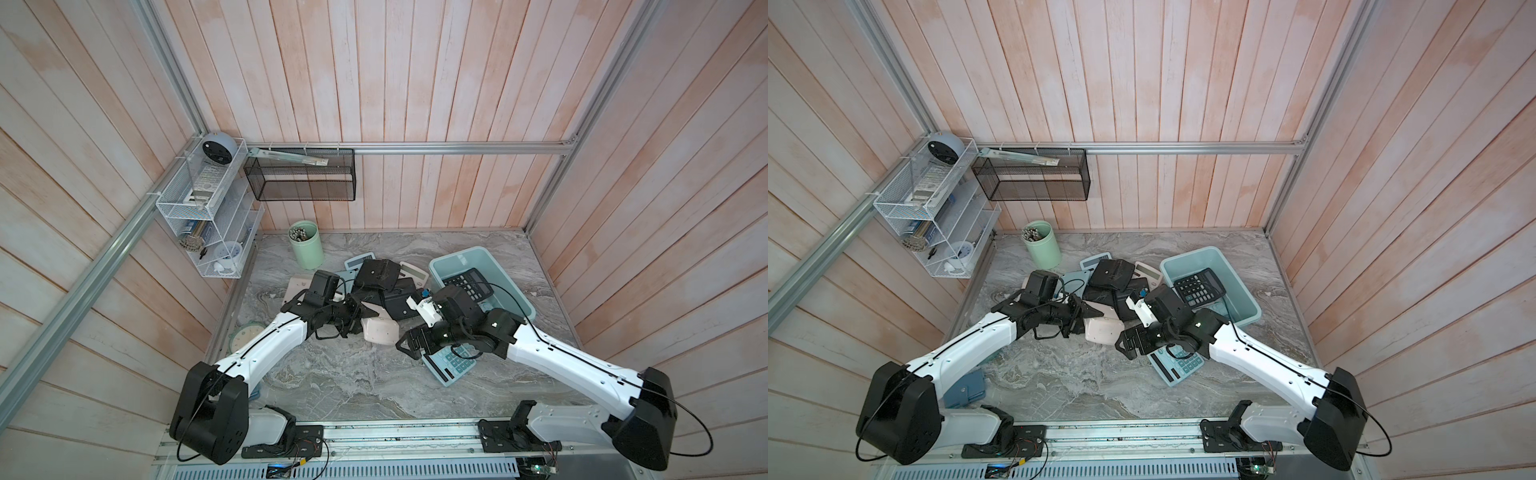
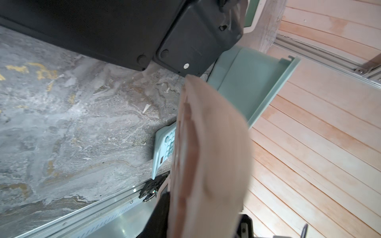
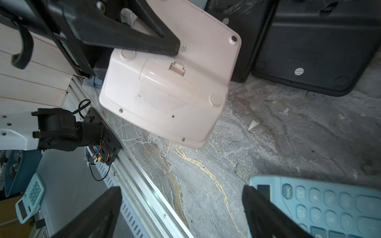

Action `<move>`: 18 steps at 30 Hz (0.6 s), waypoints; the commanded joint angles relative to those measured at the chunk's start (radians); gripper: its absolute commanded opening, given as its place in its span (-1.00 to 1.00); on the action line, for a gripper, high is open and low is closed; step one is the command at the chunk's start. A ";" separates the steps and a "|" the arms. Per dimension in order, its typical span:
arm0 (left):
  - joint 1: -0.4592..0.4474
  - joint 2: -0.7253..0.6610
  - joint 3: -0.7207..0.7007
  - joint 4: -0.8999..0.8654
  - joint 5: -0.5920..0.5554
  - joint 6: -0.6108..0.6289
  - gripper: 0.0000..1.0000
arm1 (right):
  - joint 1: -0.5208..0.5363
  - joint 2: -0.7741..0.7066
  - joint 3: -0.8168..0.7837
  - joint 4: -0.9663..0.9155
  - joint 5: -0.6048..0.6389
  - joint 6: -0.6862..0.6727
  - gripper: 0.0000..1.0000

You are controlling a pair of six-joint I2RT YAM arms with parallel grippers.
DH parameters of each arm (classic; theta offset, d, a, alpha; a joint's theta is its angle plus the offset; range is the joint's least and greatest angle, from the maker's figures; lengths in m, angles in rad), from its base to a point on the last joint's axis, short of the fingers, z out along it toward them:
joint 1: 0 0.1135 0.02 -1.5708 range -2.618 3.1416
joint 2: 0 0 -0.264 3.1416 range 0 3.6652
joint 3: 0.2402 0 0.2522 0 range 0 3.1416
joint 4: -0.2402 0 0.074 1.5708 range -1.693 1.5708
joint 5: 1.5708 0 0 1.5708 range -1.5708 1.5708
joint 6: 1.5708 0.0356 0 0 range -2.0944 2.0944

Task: Put the calculator in the storage box
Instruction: Pick up the calculator at the center of the board.

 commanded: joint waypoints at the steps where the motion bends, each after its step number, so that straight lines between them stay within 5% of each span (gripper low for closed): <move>1: 0.014 0.025 0.082 -0.022 -0.022 -0.124 -0.87 | 0.002 -0.051 0.034 -0.056 0.156 -0.058 0.96; 9: 0.031 0.128 0.305 -0.090 -0.004 -0.260 -1.00 | 0.054 -0.162 -0.010 0.104 0.332 -0.282 0.96; 18: 0.038 0.199 0.451 -0.152 0.035 -0.414 -1.00 | 0.074 -0.042 0.094 0.119 0.503 -0.501 0.95</move>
